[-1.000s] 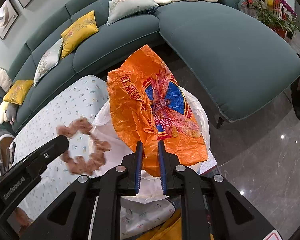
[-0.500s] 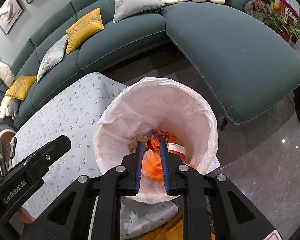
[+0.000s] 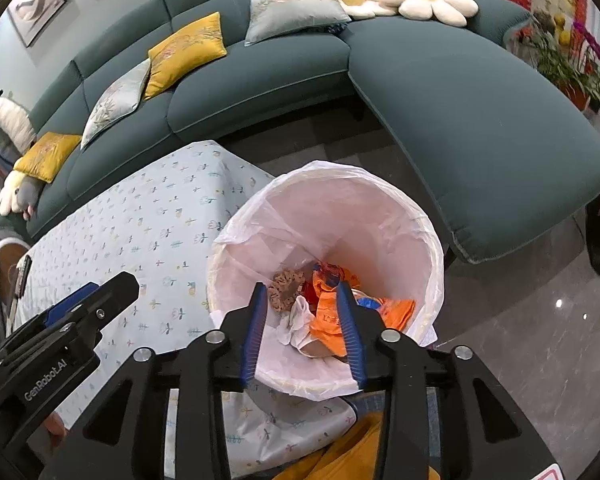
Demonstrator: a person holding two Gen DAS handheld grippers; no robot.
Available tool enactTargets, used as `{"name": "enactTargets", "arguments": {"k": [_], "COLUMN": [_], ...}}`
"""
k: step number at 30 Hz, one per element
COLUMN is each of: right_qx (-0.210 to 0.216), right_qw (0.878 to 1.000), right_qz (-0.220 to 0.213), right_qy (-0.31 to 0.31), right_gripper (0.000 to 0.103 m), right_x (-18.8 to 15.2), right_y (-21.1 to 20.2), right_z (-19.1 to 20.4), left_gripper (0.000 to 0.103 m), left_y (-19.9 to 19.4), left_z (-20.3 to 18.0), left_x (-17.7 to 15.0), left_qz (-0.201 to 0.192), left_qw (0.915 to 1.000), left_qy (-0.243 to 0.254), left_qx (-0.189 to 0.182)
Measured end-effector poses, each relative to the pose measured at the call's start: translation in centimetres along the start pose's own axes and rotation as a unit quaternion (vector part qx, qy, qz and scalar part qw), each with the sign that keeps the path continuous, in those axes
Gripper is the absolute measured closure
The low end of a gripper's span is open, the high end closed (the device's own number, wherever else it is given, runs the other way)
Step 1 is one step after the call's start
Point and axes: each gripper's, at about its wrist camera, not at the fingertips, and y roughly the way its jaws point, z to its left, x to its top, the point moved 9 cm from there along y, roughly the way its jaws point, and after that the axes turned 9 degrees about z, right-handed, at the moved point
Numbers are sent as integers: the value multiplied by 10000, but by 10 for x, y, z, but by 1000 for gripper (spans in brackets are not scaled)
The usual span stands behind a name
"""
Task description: Collect trash
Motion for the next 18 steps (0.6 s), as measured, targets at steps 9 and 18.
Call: {"name": "enactTargets", "arguments": {"k": [9, 18], "right_qx": [-79, -139], "right_qw": [9997, 9996], "right_qz": [-115, -5], "right_qy": [-218, -242], "right_gripper": [41, 33], "right_x": [-3, -16], "right_y": [-13, -11], "right_z": [18, 27], "left_gripper": [34, 23], "left_y": [-14, -25], "left_z": [28, 53], "left_x": [-10, -23], "left_qz": [-106, -114], "left_qw": [9992, 9975], "left_qy": [-94, -129], "left_qx": [362, 686]}}
